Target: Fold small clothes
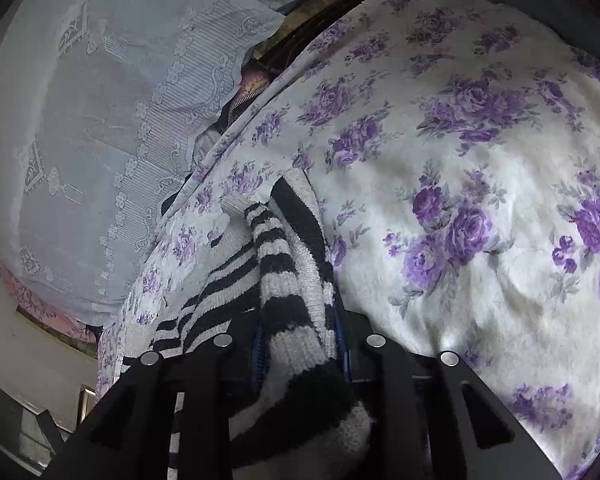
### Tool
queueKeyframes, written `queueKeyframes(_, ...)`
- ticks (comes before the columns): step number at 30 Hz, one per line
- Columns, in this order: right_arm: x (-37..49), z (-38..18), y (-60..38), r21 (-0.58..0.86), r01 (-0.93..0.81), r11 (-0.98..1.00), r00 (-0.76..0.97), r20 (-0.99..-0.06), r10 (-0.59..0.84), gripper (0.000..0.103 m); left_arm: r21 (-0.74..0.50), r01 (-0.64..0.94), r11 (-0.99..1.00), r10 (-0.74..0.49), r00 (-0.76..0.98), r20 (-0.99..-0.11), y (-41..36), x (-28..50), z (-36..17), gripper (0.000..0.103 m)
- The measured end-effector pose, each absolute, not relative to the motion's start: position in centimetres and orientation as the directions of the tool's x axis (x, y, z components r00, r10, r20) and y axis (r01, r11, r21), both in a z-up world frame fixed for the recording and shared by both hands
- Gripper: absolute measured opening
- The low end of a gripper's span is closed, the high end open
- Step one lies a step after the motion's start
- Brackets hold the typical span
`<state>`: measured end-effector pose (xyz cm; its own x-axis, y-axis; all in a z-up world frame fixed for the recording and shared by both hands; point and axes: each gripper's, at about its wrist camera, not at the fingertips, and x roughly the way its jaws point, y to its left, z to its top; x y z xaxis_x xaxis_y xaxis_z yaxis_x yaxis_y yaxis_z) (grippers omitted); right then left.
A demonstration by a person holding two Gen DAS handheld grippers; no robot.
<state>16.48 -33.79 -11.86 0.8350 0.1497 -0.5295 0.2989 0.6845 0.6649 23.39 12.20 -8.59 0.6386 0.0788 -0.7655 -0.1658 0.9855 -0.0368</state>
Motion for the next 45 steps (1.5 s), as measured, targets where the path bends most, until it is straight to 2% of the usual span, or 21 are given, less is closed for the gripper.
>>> queueKeyframes(11,16.6,-11.8,-33.9,0.667,0.298,0.683,0.828,-0.536,0.163,0.028,-0.069,-0.135,0.988,0.035,0.644,-0.765,11.4,23.3,-8.5,0.099)
queueKeyframes(20,16.6,-11.4,-33.6,0.643,0.313,0.699,0.820,-0.554,0.142,0.025,0.029,-0.103,0.994,0.088,0.631,-0.770,9.7,23.8,-9.2,0.099)
queueKeyframes(32,17.3,-8.7,-32.2,0.557,0.352,0.753,0.794,-0.604,0.076,0.022,0.011,-0.098,0.995,0.070,0.620,-0.782,10.0,24.6,-9.0,0.099)
queueKeyframes(45,17.9,-4.7,-28.4,0.477,0.325,0.817,0.799,-0.601,0.033,0.021,0.000,-0.101,0.995,0.062,0.616,-0.785,10.2,24.8,-9.1,0.099)
